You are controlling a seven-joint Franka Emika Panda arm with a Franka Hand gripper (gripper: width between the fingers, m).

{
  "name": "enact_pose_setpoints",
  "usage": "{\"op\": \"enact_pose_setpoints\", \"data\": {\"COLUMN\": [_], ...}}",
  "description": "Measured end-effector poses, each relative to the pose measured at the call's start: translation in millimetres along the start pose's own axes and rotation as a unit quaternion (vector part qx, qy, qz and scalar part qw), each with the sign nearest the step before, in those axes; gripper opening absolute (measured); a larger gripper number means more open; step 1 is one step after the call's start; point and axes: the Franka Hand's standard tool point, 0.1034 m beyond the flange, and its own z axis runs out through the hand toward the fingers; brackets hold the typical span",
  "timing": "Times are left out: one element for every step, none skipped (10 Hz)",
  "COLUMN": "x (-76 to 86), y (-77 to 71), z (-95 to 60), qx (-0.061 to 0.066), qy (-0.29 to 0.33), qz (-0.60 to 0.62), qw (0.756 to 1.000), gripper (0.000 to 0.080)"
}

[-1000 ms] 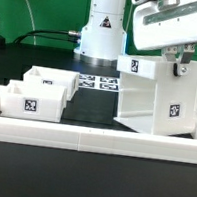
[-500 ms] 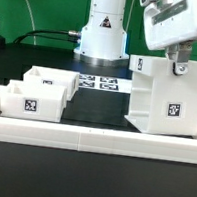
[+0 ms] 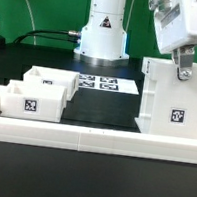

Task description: Assemble drawer

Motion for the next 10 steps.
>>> {"op": "enact_pose_setpoints", "data": {"x": [0.3,1.2,1.6,1.8,1.8,1.6,1.7,1.7,1.6,1.6], "y": [-4.3,-11.0,-17.6,-18.4,-18.9,-18.9,-18.5,-18.5,-18.5,-18.4], "z": [1.6,4.2,6.7,8.4,9.0,8.7,9.2,9.2,9.2,9.3], "qx": [-0.001,-0.001,-0.004,-0.013,-0.015,-0.015,-0.015,-0.015,-0.015,-0.015], "qy": [-0.001,-0.003,-0.006,-0.01,-0.011,-0.011,-0.011,-0.011,-0.011,-0.011], "qz": [0.001,0.002,0.003,0.004,0.004,0.003,0.002,0.002,0.002,0.002], "qw": [1.0,1.0,1.0,1.0,1.0,1.0,1.0,1.0,1.0,1.0], "gripper": [0.0046,0.0046,0.0046,0.0046,0.0046,0.0046,0.0154,0.0289,0.0289,0.0472]}}
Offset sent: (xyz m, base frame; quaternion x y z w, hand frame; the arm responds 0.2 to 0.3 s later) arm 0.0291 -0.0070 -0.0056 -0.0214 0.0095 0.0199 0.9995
